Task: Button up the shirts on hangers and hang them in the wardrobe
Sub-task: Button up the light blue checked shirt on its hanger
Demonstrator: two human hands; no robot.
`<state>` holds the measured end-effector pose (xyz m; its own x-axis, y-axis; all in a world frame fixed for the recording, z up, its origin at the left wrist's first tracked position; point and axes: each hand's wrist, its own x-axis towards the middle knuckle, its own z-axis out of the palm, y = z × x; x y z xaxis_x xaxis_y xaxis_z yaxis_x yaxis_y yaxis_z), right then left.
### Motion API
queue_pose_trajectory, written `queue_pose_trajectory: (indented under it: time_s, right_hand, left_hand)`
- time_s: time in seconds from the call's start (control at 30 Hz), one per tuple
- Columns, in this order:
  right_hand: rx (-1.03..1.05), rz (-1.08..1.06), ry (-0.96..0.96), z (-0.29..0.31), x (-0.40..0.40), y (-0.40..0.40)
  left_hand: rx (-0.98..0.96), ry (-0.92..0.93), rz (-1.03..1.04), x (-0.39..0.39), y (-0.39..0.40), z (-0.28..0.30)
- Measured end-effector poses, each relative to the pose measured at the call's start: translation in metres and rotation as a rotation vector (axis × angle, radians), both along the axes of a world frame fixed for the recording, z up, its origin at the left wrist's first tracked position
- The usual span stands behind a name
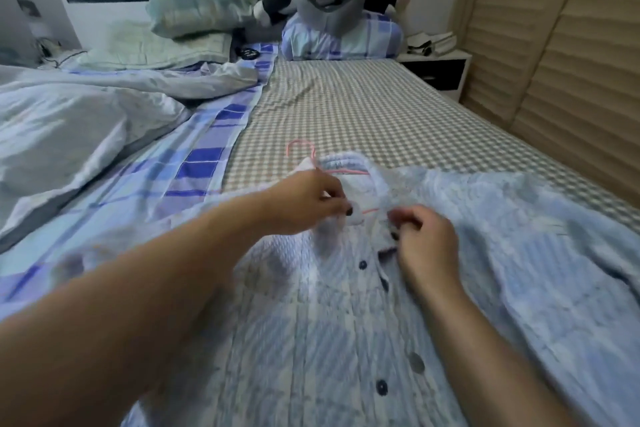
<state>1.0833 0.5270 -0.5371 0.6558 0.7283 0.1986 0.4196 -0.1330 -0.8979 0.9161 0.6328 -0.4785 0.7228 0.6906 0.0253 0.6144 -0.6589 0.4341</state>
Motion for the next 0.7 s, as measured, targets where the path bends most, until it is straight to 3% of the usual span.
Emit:
queue_pose_trajectory:
  time_s: [0.07,0.17,0.3,0.37,0.53,0.67,0.7]
  right_hand:
    - [0.083,-0.035,0.082,-0.004,0.012,0.001]
    - [-0.004,0.098,-0.032,0.007,0.011,-0.001]
    - [-0.389,0.353,-0.528,0.014,0.015,-0.019]
    - [-0.558,0.431,-0.686,0.030,0.021,-0.019]
    - [-0.553,0.658,-1.043,0.079,0.056,0.013]
    - [-0.376,0.815,-0.635,0.117,0.056,0.034]
    - [-0.383,0.833,-0.611,0.115,0.050,0.041]
  left_hand:
    - [0.047,-0.051,0.060,0.011,-0.004,-0.037]
    - [0.228,-0.158,0.128,0.013,-0.006,-0.076]
    - [0.194,-0.213,0.082,0.005,-0.008,-0.072]
    - [0.120,-0.215,0.027,0.000,-0.008,-0.067]
    - [0.030,-0.284,0.005,-0.006,-0.011,-0.056]
    - [-0.055,-0.291,0.054,-0.004,-0.015,-0.052]
    - [-0.102,-0.316,0.076,-0.004,-0.015,-0.051]
